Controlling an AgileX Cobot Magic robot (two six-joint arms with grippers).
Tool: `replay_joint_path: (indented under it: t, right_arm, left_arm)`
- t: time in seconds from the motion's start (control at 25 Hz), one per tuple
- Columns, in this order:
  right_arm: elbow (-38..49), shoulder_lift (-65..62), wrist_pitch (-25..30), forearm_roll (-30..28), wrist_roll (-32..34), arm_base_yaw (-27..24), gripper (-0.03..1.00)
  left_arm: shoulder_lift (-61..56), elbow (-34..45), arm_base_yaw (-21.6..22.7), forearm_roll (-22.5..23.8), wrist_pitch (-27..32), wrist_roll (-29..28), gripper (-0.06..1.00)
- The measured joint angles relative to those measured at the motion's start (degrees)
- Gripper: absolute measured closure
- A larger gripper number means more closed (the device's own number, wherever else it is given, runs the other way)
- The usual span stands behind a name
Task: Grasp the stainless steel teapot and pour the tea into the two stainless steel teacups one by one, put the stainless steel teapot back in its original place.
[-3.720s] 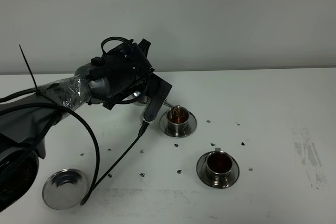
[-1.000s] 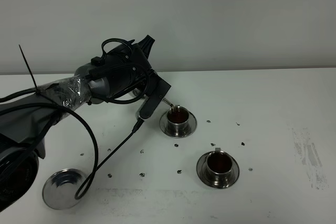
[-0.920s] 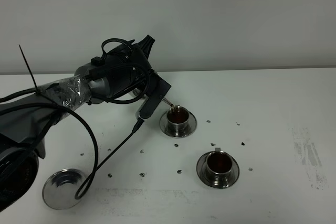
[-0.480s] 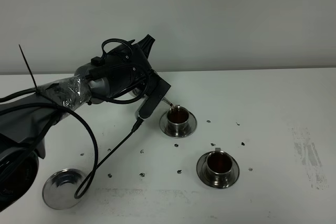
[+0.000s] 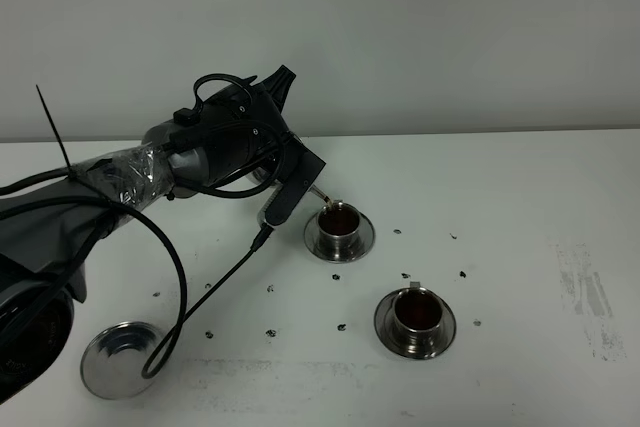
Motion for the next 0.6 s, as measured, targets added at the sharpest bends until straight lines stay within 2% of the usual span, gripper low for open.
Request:
replay_joint_path:
  t: [0.32, 0.6]
  right_arm:
    - [0.0, 0.0, 0.0, 0.0, 0.0, 0.0, 0.73]
    - [0.0, 0.0, 0.0, 0.0, 0.0, 0.0, 0.73]
  left_arm:
    - [0.0, 0.0, 0.0, -1.0, 0.2, 0.0, 0.74]
    - [0.0, 0.0, 0.7, -8.5, 3.8, -0.1, 0.74]
